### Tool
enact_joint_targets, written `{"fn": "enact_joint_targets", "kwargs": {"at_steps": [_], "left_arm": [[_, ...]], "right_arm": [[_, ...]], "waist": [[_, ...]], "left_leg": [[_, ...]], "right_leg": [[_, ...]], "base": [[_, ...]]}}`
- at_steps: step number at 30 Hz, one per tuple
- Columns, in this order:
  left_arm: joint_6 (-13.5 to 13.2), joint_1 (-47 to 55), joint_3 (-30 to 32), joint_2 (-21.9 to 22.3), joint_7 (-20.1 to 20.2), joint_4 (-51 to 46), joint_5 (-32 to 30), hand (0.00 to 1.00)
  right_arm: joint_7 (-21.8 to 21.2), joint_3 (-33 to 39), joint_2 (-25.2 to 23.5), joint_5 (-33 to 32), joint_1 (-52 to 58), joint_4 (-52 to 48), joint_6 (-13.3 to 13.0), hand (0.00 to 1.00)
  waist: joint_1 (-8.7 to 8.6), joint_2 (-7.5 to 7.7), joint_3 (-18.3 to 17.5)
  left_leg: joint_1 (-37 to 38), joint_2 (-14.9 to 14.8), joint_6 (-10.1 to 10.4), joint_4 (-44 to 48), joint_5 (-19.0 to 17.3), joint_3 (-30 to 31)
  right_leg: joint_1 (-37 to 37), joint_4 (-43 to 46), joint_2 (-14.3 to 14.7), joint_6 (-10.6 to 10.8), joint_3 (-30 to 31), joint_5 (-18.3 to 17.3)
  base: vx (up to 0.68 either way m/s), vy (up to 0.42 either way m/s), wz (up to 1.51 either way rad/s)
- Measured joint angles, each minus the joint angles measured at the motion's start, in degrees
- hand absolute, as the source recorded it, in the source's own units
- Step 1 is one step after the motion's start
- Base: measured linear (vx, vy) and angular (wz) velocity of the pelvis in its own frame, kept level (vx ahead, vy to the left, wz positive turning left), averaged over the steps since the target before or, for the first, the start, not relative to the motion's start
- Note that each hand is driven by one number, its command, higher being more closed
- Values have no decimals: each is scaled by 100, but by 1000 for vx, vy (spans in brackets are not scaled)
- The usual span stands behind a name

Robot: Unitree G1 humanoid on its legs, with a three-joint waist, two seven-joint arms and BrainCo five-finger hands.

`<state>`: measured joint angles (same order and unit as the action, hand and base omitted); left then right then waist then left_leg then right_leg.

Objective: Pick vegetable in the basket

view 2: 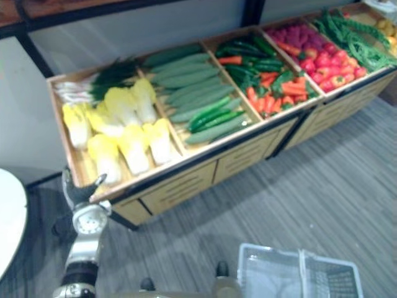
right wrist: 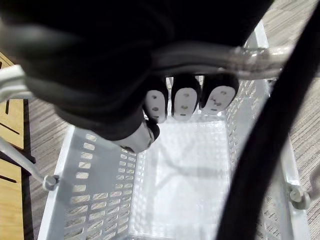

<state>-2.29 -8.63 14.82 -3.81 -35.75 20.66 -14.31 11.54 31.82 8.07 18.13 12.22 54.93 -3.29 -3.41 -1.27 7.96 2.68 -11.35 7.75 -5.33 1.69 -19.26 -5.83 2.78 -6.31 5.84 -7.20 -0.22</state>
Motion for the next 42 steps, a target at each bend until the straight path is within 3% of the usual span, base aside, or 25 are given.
{"fn": "enact_joint_targets", "kwargs": {"at_steps": [3, 10, 16, 28, 32, 42], "left_arm": [[131, -232, 218, -130, -73, 58, -1, 0], [257, -930, 376, -172, -403, 592, 3, 0], [420, -1160, 486, -222, -449, 975, 14, 0], [415, -1615, 648, -382, -785, 1647, 57, 0], [418, -1897, 768, -525, -899, 1850, 59, 0], [418, -2186, 784, -609, -1041, 1796, 44, 0]], "right_arm": [[14, -57, 33, -1, -164, 0, 0, 100], [51, -278, 175, -6, -317, 1, -71, 100], [69, -403, 217, -21, -443, 1, -103, 100], [204, -713, 258, -121, -595, 0, -126, 100], [222, -835, 308, -125, -681, -5, -246, 100], [223, -928, 322, -245, -759, -1, -276, 100]], "waist": [[-109, -10, 104], [-115, -42, 298], [-121, -21, 516], [-114, -22, 722], [-112, -1, 869], [-99, 89, 1012]], "left_leg": [[-48, 14, -3, 1, 4, -60], [-136, 19, -5, 56, 8, -94], [-182, 19, -5, 55, 10, -83], [-339, 27, -10, 50, 29, -100], [-360, 24, -6, 50, 32, -223], [-558, 37, -9, 128, 62, -241]], "right_leg": [[-103, 42, -3, 0, 73, 0], [-219, 46, 0, -1, 143, 1], [-318, 124, 0, -3, 159, 1], [-507, 136, 3, -21, 205, 23], [-616, 156, 20, -23, 317, 54], [-884, 342, -2, -7, 416, 65]], "base": [[85, 5, -11], [31, -5, -6], [-11, -3, -1], [-9, -2, -1], [-16, -8, -14], [-4, -2, -2]]}}
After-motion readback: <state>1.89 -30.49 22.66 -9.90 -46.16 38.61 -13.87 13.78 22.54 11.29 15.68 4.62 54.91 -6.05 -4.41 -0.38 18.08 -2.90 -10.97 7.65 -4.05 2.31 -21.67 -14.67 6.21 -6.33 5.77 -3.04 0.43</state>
